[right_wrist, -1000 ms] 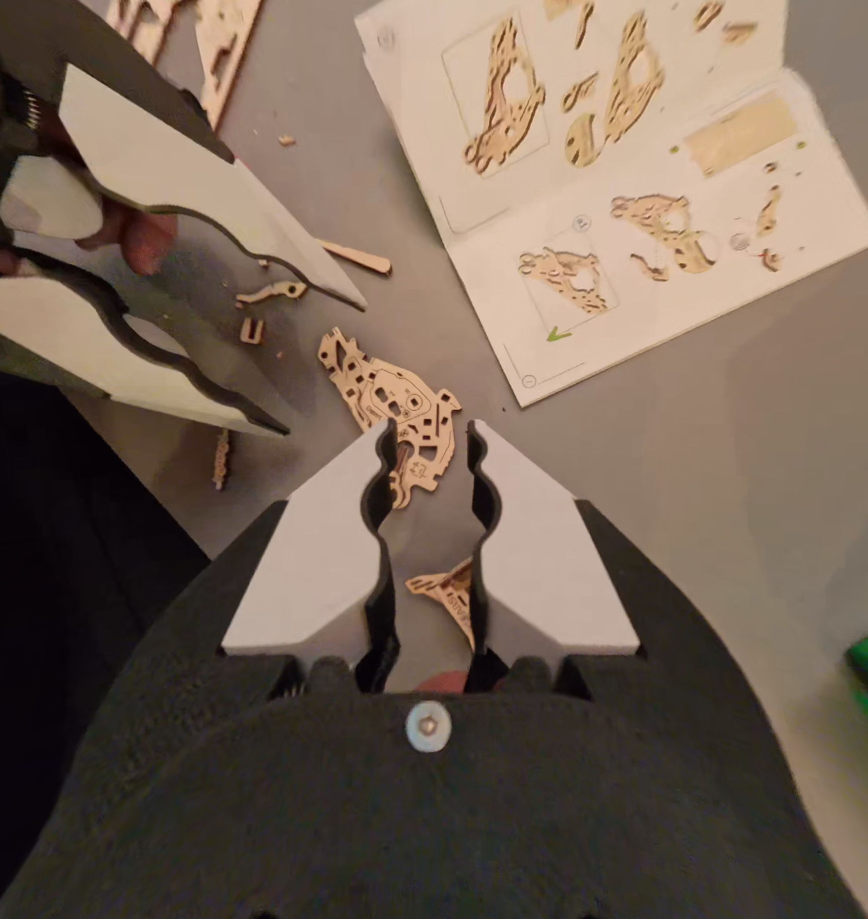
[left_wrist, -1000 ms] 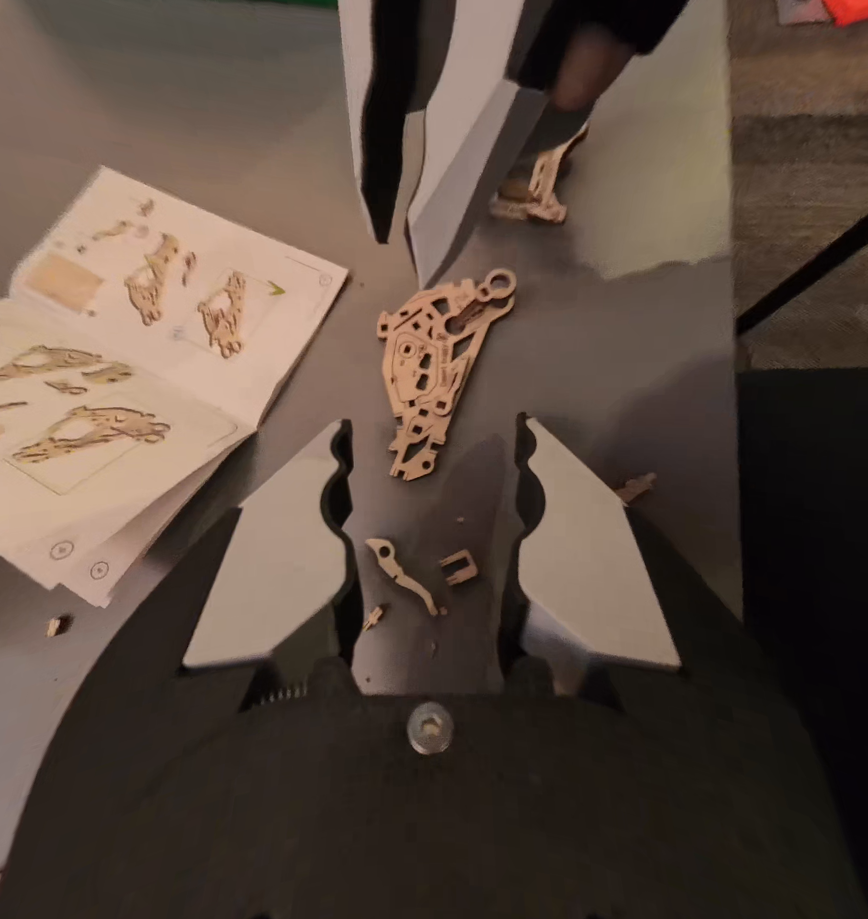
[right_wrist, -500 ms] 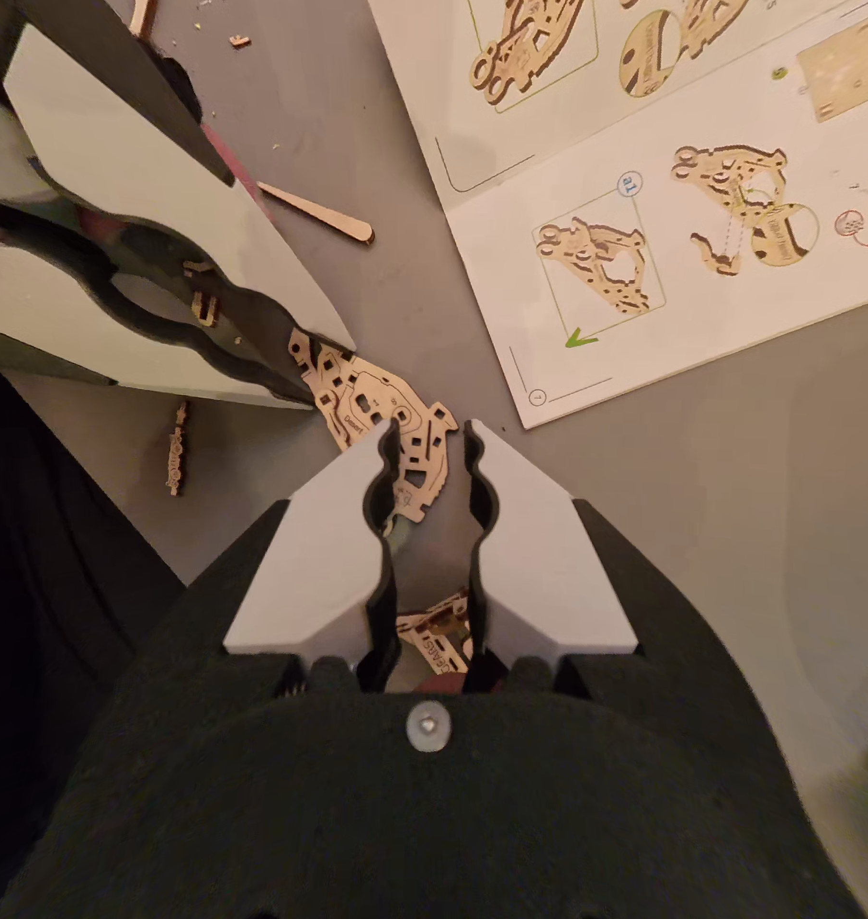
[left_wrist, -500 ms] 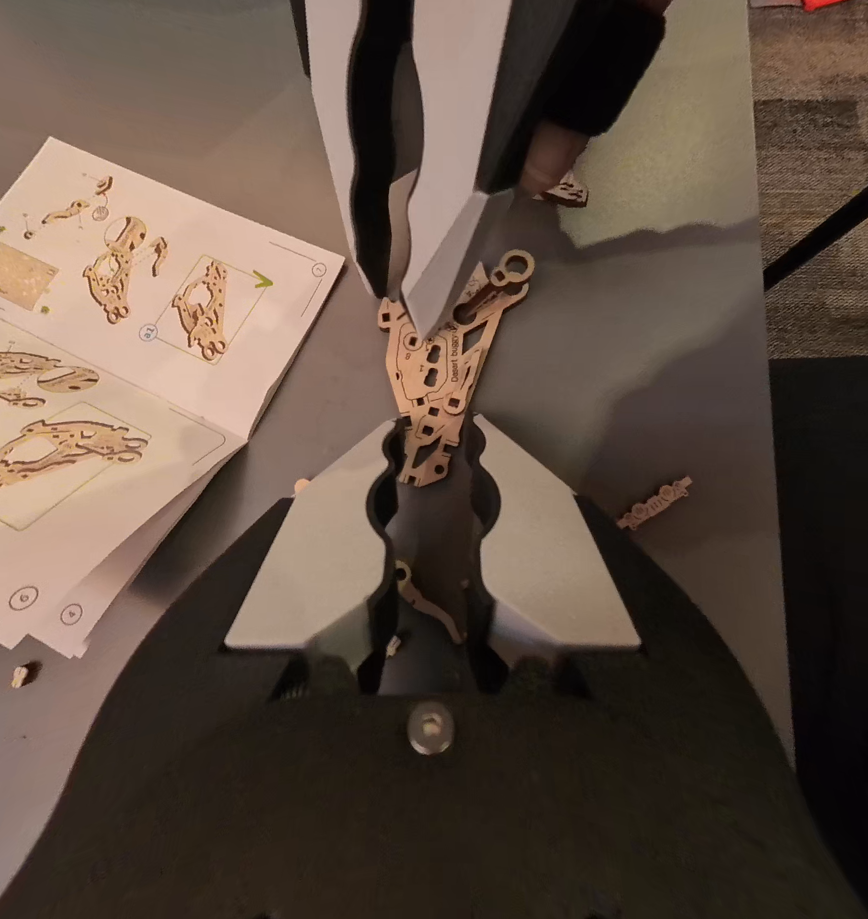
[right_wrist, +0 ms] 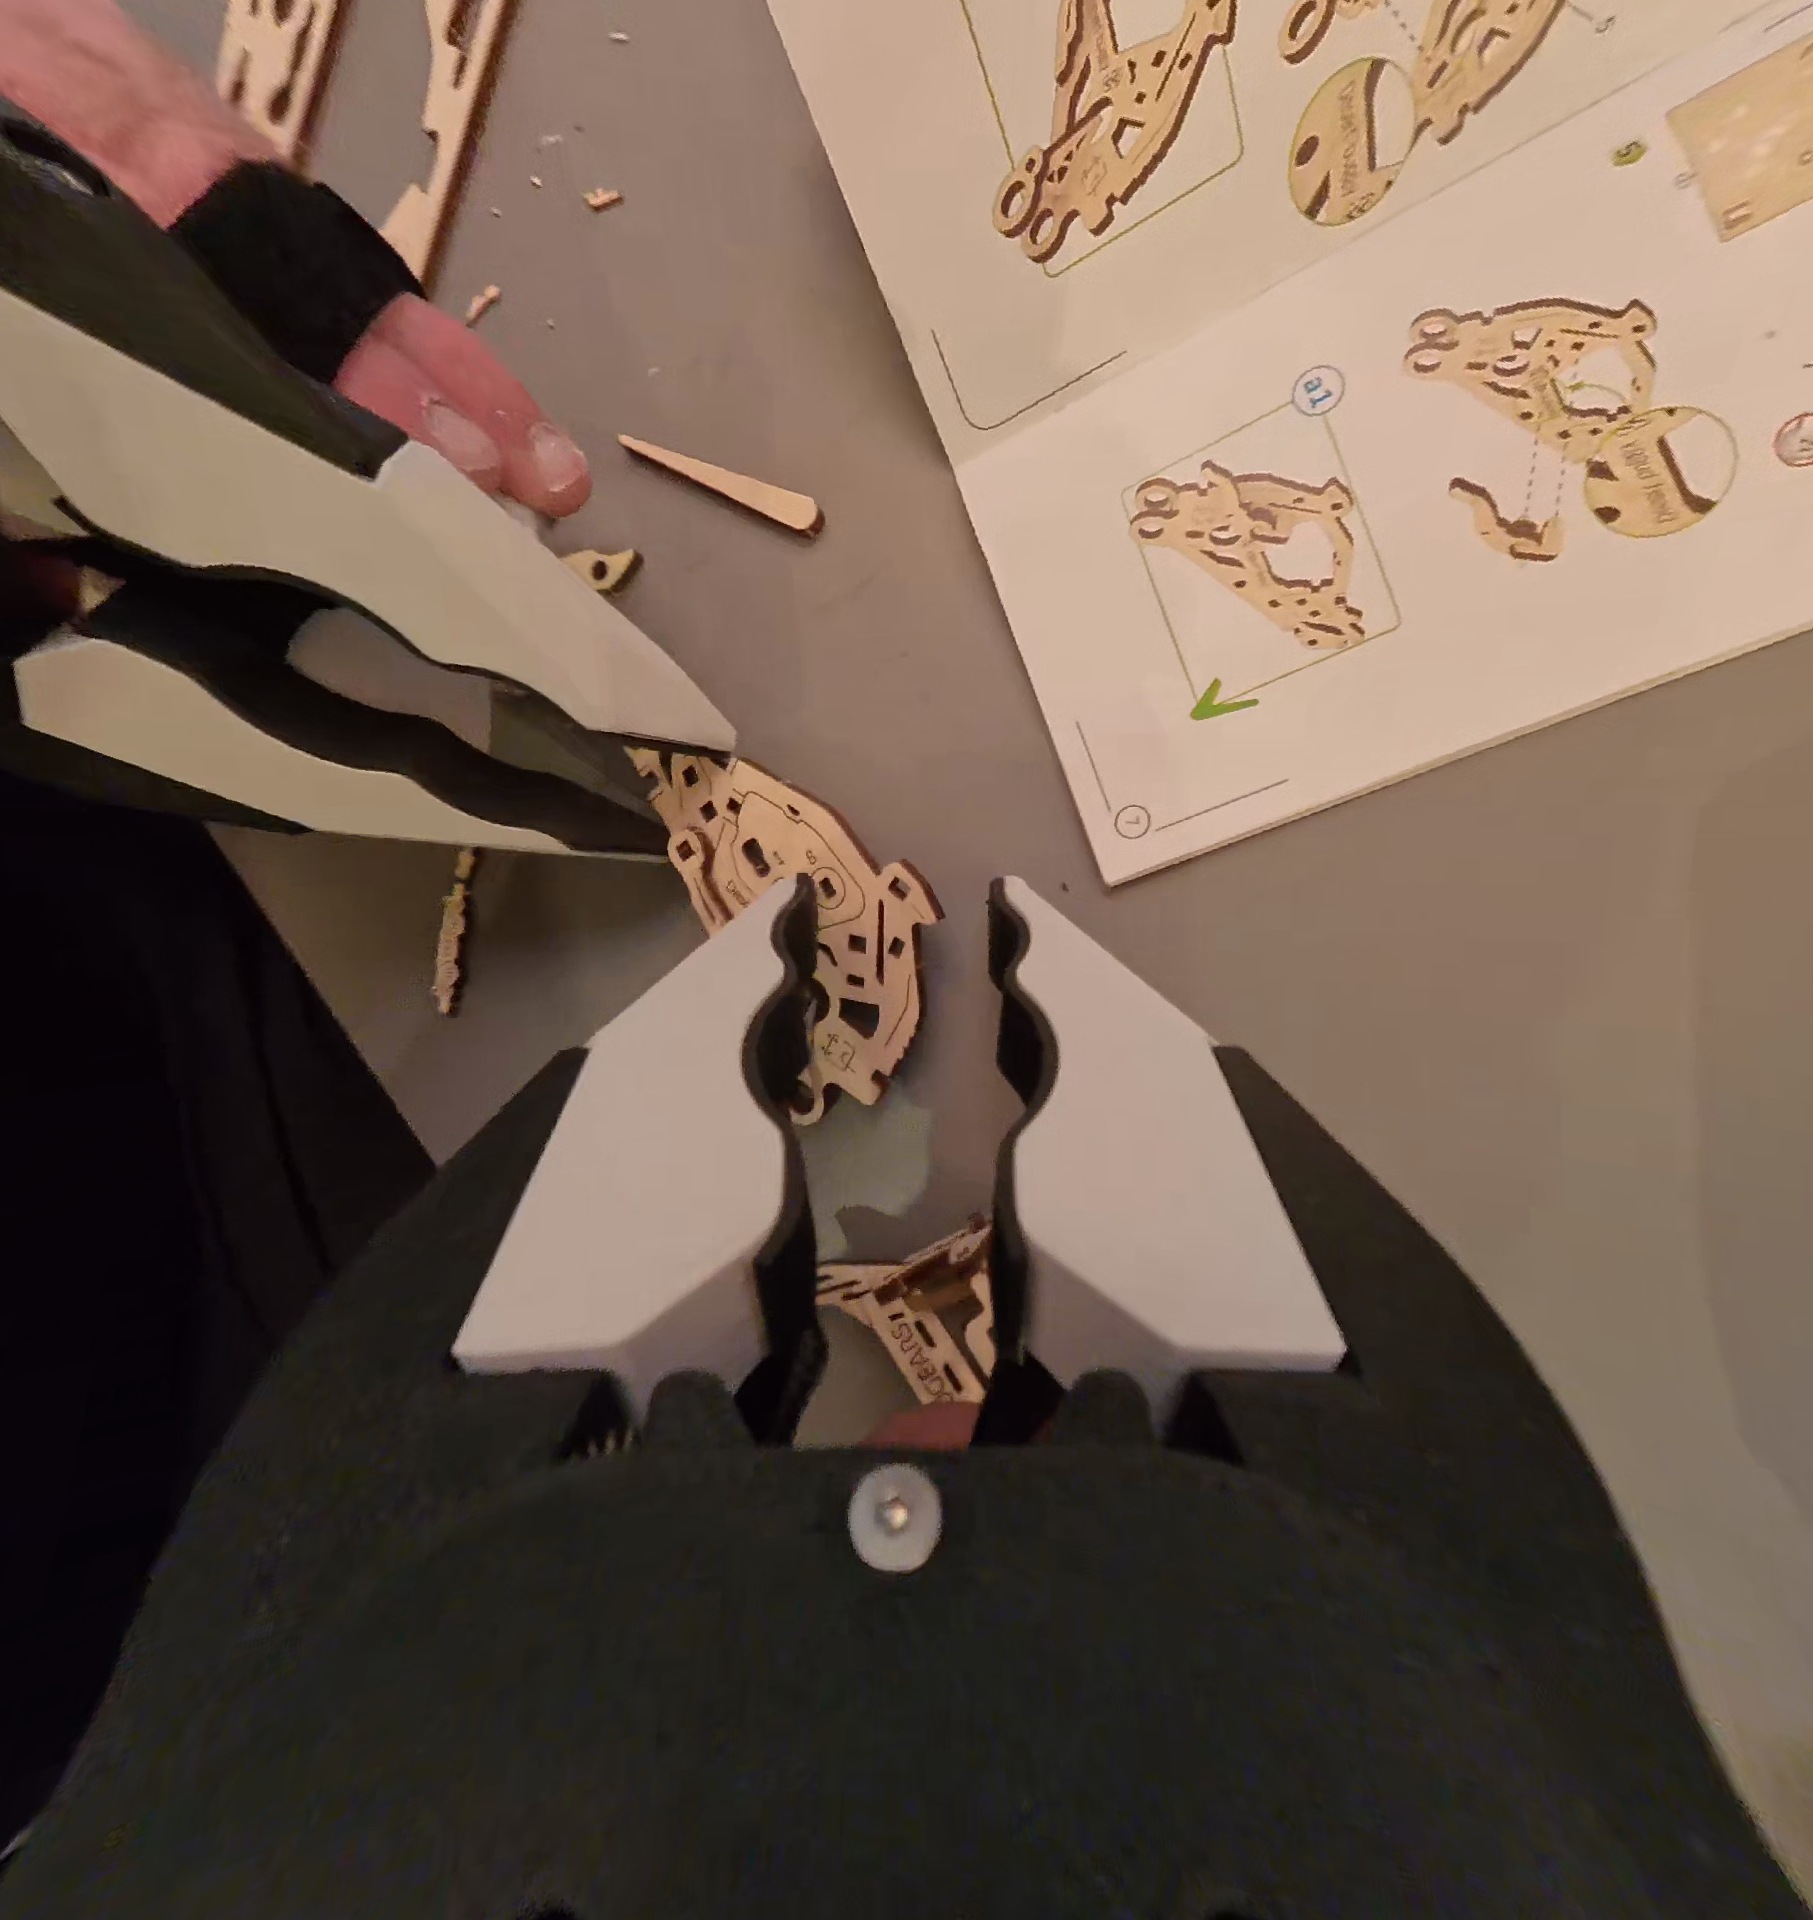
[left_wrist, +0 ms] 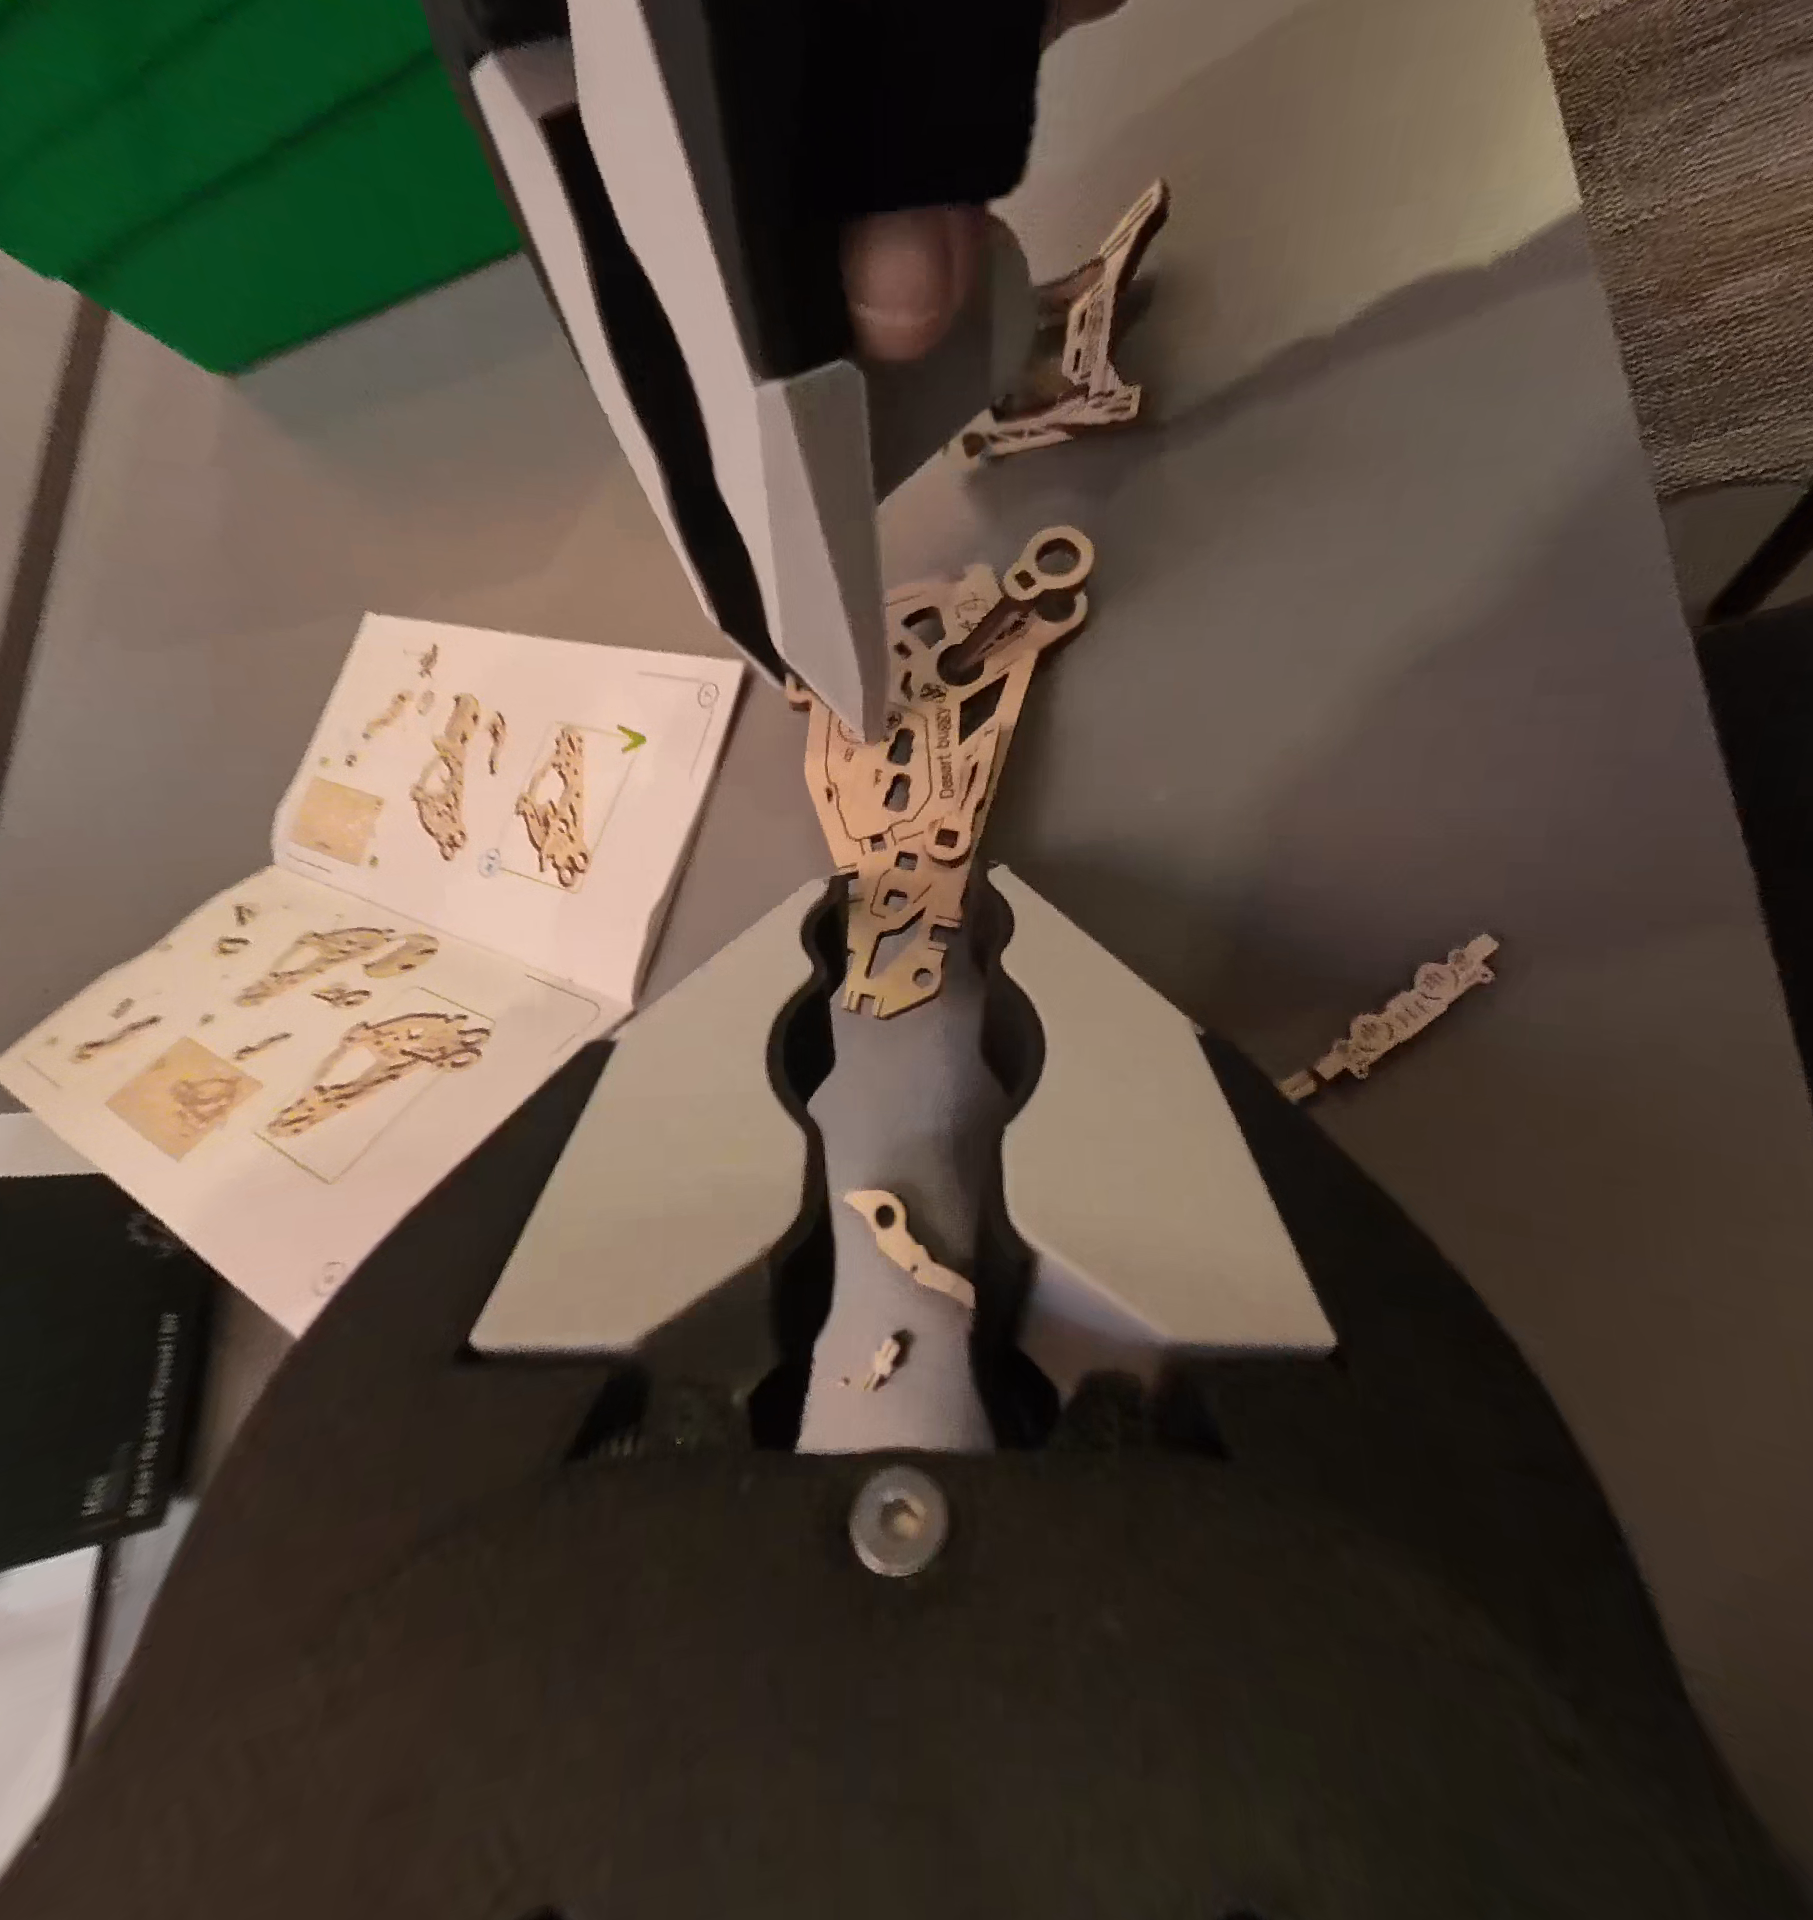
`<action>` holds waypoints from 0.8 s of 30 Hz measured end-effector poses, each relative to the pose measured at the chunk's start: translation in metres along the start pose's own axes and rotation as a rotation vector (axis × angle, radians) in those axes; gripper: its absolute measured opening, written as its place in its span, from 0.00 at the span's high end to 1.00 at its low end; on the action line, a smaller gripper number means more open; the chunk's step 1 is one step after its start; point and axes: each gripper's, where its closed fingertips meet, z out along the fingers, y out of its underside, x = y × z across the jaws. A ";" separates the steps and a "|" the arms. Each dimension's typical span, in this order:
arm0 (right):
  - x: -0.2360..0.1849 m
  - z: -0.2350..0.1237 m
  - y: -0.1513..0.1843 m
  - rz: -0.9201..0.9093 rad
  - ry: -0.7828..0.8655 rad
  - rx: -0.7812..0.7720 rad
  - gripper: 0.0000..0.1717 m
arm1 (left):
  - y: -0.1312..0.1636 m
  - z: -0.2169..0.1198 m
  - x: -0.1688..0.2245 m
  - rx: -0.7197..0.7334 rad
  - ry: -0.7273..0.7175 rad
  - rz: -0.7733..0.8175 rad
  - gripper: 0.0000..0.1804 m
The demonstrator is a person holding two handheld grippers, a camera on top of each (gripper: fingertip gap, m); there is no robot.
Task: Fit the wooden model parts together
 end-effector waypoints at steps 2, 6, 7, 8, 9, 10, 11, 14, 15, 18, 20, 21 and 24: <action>-0.005 -0.001 -0.001 0.018 -0.062 0.019 0.85 | -0.003 -0.002 -0.002 0.021 -0.033 0.046 0.88; -0.007 -0.003 -0.004 0.037 -0.135 0.076 0.89 | -0.001 -0.002 -0.002 0.030 -0.068 0.089 0.88; -0.009 -0.005 -0.005 0.039 -0.157 0.090 0.91 | 0.002 -0.001 -0.002 0.028 -0.070 0.086 0.88; -0.011 -0.006 -0.006 0.036 -0.179 0.106 0.93 | 0.004 -0.001 -0.003 0.027 -0.073 0.080 0.88; -0.013 -0.007 -0.007 0.034 -0.198 0.124 0.94 | 0.005 -0.001 -0.004 0.030 -0.080 0.080 0.88; -0.014 -0.009 -0.008 0.034 -0.213 0.136 0.96 | 0.006 -0.001 -0.004 0.032 -0.083 0.079 0.88; -0.016 -0.010 -0.010 0.031 -0.226 0.146 0.97 | 0.007 0.000 -0.004 0.030 -0.085 0.077 0.88; -0.022 -0.013 -0.014 0.019 -0.265 0.178 0.99 | 0.007 -0.002 -0.007 0.048 -0.089 0.064 0.88; -0.024 -0.014 -0.014 0.013 -0.274 0.186 0.99 | 0.005 -0.005 -0.007 0.067 -0.073 0.045 0.87; -0.028 -0.019 -0.018 0.001 -0.308 0.219 0.99 | 0.001 -0.014 -0.010 0.108 -0.038 -0.011 0.85; -0.030 -0.020 -0.019 -0.015 -0.316 0.215 0.99 | -0.003 -0.020 -0.016 0.136 -0.011 -0.065 0.83; -0.031 -0.020 -0.019 -0.029 -0.319 0.209 0.99 | -0.005 -0.021 -0.019 0.147 0.014 -0.101 0.83; -0.038 -0.022 -0.022 -0.076 -0.346 0.197 0.99 | -0.009 -0.019 -0.019 0.154 0.147 -0.218 0.81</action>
